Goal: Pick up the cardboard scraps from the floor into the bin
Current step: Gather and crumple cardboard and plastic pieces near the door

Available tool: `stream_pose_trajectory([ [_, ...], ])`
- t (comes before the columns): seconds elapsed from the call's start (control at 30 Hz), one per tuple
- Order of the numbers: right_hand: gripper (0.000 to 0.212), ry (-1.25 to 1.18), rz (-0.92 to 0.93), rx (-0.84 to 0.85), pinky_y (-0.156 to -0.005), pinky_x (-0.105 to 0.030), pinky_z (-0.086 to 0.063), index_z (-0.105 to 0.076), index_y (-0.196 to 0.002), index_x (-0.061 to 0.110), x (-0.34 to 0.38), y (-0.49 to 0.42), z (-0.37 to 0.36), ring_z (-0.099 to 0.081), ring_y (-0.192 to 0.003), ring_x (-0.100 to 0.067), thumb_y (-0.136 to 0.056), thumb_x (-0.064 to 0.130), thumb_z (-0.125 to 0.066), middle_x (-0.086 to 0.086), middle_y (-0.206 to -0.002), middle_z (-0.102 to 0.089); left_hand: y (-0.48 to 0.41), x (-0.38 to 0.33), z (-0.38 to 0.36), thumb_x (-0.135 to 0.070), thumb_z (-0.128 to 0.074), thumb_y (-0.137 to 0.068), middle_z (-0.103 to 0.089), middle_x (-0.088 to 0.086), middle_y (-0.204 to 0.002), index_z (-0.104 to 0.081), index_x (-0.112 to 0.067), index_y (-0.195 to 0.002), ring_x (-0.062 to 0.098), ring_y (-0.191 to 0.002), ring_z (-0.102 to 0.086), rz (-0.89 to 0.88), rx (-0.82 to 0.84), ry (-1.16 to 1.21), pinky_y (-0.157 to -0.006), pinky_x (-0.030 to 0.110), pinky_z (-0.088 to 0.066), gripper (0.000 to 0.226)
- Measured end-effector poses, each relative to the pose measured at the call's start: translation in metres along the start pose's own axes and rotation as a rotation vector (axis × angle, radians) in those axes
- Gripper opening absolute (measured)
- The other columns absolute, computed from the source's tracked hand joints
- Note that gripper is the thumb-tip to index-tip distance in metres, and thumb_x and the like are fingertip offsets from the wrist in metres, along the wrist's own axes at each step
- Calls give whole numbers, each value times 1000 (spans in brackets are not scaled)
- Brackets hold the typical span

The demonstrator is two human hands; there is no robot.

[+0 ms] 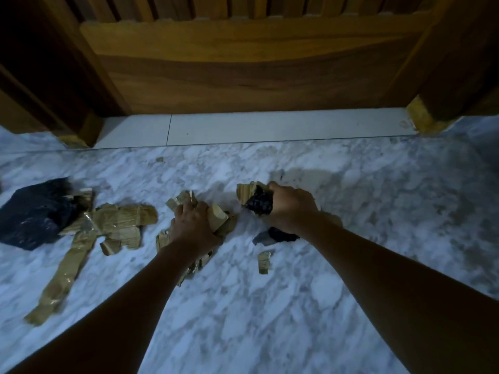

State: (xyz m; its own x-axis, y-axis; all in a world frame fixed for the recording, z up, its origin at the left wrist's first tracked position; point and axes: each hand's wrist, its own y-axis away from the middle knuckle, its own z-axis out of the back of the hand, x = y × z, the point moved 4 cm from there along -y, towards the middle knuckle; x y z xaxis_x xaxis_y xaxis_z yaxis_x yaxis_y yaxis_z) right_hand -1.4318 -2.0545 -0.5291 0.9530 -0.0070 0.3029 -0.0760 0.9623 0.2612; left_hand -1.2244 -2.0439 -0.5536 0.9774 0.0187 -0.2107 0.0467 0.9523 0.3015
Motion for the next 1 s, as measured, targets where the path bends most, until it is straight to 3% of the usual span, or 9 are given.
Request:
stream_pose_trajectory([
  [0.1,58,-164,-108,51,-77,-33,-53,-51,-123,29,-12,14,9,-63,-87,-23,-71,45,-73,3,-93,-61,4,0,4,-56,-72,-70,-50,15,-126,-48,-12,-125,36,-117,-45,-1,-87,-3,-94,44,-40,75],
  [0.2,55,-308,-141,157,-73,-34,-55,-56,-117,31,-14,36,13,-62,-81,-18,-68,46,-75,4,-88,-62,10,2,5,-56,-72,-69,-58,16,-113,-51,-12,-119,36,-105,-52,12,-102,46,-87,43,-43,70],
  [0.3,52,-239,-74,291,-69,-35,-52,-54,-120,24,-4,60,5,-59,-82,-20,-76,42,-75,3,-88,-58,21,0,3,-52,-73,-71,-55,16,-116,-50,-10,-122,37,-106,-52,8,-82,66,-88,44,-43,69],
  [0.37,53,-180,-25,296,-70,-33,-47,-51,-123,25,5,74,-8,-58,-85,-21,-78,42,-74,3,-93,-58,30,1,1,-49,-76,-70,-46,17,-123,-48,-11,-126,38,-110,-51,19,-56,86,-91,45,-45,73],
  [0.47,47,-58,50,182,-75,-34,-47,-51,-119,21,18,88,-31,-62,-95,-26,-81,41,-71,-1,-106,-62,40,6,-1,-38,-82,-66,-34,19,-135,-47,-10,-130,41,-117,-49,24,-42,152,-95,45,-47,78],
  [0.6,28,41,116,-70,-75,-34,-46,-52,-104,17,32,93,-44,-64,-92,-26,-85,31,-68,-3,-101,-64,47,9,-1,-29,-86,-63,-43,19,-125,-48,-7,-130,37,-117,-47,14,-19,182,-93,45,-46,80],
  [0.77,26,44,141,-113,-68,-32,-45,-53,-107,16,30,88,-51,-68,-86,-26,-88,30,-64,-3,-94,-67,49,12,-4,-35,-87,-61,-45,18,-120,-50,-7,-124,36,-109,-52,61,-18,244,-88,45,-51,78],
  [0.87,38,-62,44,-97,-68,-32,-44,-52,-114,17,14,80,-37,-67,-90,-28,-87,39,-66,-5,-96,-67,45,11,-7,-42,-86,-62,-46,19,-119,-49,-7,-123,37,-109,-51,79,-16,231,-89,45,-49,79],
  [1.0,47,-210,-197,-259,-75,-36,-51,-56,-108,14,-25,72,0,-65,-87,-32,-81,52,-62,-8,-94,-66,39,6,-11,-39,-84,-64,-51,19,-118,-48,-8,-122,38,-109,-51,91,-4,206,-86,44,-47,76],
])
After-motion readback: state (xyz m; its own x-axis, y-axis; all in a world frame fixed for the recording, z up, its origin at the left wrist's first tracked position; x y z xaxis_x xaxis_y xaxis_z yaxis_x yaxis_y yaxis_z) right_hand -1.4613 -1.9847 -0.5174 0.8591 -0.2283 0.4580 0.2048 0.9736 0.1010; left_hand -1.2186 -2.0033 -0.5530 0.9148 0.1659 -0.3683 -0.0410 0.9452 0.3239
